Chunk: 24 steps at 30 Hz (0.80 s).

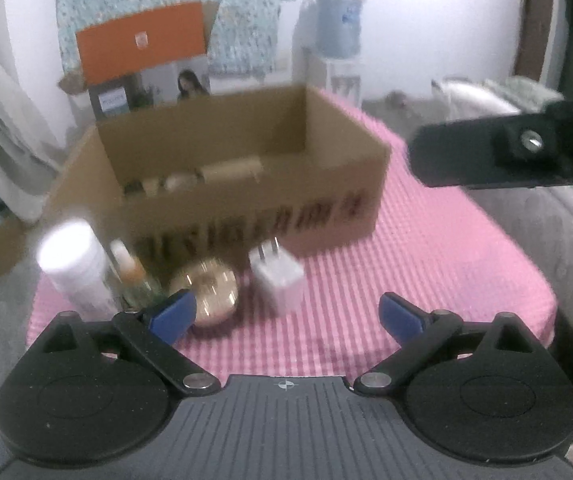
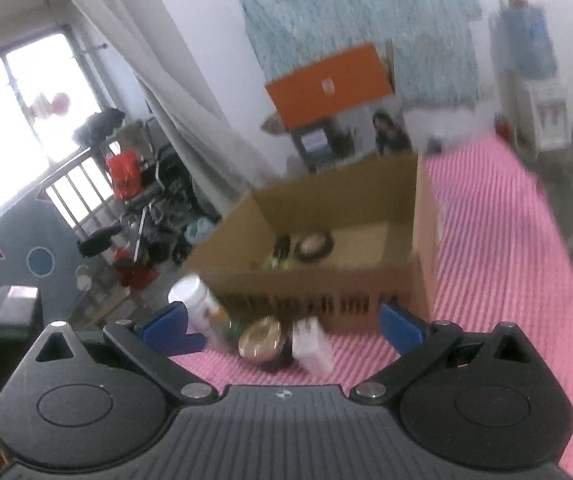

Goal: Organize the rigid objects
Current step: 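Withdraw the right gripper from the box toward the white charger plug, then grasp the white charger plug with the right gripper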

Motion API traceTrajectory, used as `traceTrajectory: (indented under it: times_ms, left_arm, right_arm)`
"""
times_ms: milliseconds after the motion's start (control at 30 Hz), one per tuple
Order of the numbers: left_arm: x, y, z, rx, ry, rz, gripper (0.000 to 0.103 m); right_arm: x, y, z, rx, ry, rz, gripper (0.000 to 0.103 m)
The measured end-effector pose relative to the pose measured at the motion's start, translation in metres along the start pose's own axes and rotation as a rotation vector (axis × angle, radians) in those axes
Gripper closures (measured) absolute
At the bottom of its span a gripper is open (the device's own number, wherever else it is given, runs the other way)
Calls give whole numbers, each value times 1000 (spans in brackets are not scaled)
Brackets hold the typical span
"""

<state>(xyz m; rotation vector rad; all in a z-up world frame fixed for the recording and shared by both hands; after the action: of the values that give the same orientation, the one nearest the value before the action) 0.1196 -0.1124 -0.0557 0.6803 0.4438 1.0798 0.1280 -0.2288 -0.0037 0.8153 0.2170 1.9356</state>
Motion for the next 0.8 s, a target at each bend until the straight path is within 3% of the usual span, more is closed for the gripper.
traceTrajectory:
  times_ms: [333, 567, 800]
  left_arm:
    - [-6, -33, -13, 16, -48, 6, 9]
    - [-8, -47, -17, 27, -80, 0, 23]
    - [-3, -60, -16, 50, -67, -16, 39]
  right_arm:
    - [-26, -50, -24, 144, -166, 59, 4]
    - [-41, -84, -32, 216, -240, 65, 32]
    - [-48, -107, -34, 271, -288, 88, 41]
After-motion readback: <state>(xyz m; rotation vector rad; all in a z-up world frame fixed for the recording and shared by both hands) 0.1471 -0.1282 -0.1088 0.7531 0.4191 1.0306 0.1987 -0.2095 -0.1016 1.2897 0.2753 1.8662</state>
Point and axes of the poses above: each gripper's, at about its wrist camera, not at the fingertips, and y roughly against the way its jaws point, x to its left, z to its top, the point moved 10 cm from there along -y, roughly the way its jaws point, and after that the axes turned 2 degrees about -z, right-handed, at the moved point
